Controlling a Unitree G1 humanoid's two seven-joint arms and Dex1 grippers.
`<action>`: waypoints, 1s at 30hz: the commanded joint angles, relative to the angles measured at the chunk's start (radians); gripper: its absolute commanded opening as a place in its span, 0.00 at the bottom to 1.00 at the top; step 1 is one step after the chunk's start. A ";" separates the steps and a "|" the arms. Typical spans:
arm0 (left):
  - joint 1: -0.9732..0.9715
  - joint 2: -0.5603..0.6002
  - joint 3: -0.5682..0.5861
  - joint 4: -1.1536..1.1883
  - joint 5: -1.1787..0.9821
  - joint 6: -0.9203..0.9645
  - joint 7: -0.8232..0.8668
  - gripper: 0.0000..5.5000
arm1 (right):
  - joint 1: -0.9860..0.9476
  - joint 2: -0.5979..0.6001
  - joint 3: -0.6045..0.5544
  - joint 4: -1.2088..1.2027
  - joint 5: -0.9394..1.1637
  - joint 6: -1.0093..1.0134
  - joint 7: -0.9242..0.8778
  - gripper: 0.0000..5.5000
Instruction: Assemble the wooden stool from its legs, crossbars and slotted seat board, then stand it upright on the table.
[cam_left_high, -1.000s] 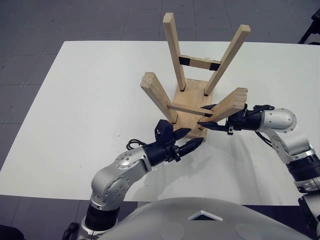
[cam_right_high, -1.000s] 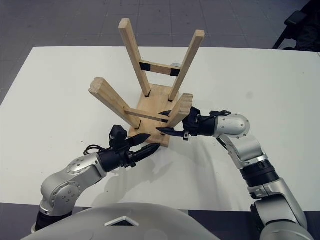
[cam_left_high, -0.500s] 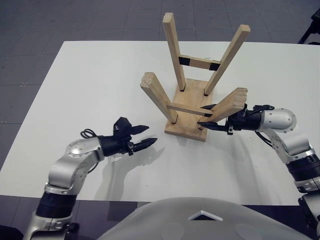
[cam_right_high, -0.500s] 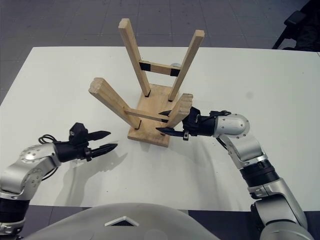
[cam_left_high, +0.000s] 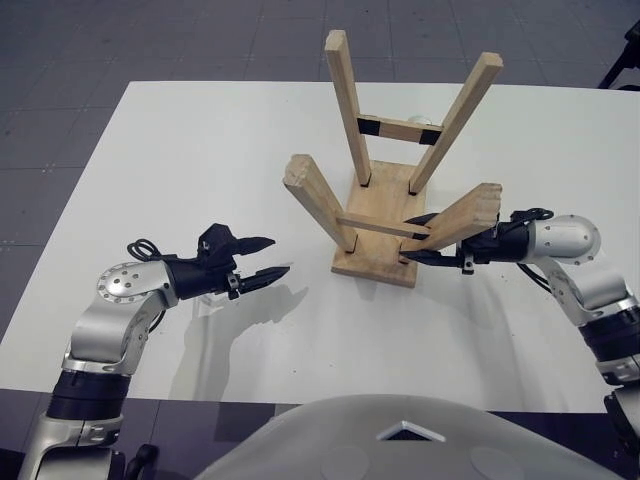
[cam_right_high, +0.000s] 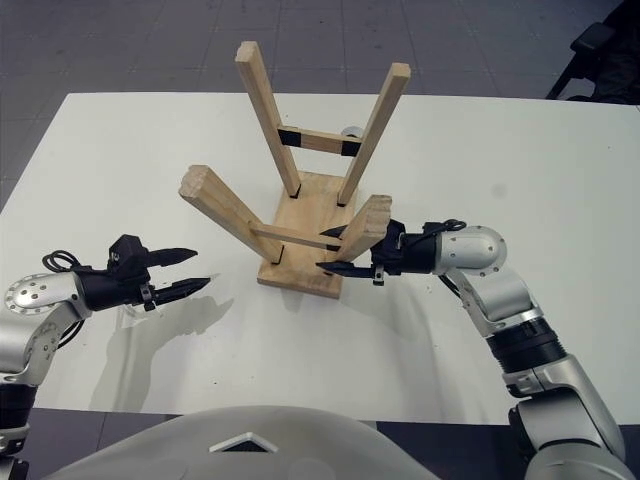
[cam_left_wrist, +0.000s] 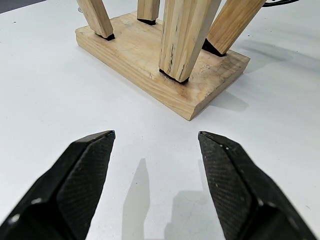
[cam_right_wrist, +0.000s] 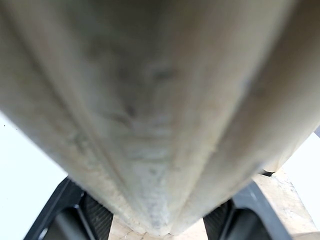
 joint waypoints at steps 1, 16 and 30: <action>-0.018 0.008 0.003 0.003 0.025 -0.020 -0.017 0.57 | 0.203 -0.152 0.187 0.058 -0.189 0.124 0.189 0.37; -0.017 -0.003 -0.008 0.001 0.024 -0.010 -0.009 0.57 | 0.266 -0.270 0.179 -0.056 -0.120 0.144 0.221 0.37; -0.025 -0.007 -0.012 0.009 0.026 -0.010 -0.008 0.57 | 0.221 -0.290 0.134 -0.001 -0.113 0.147 0.202 0.37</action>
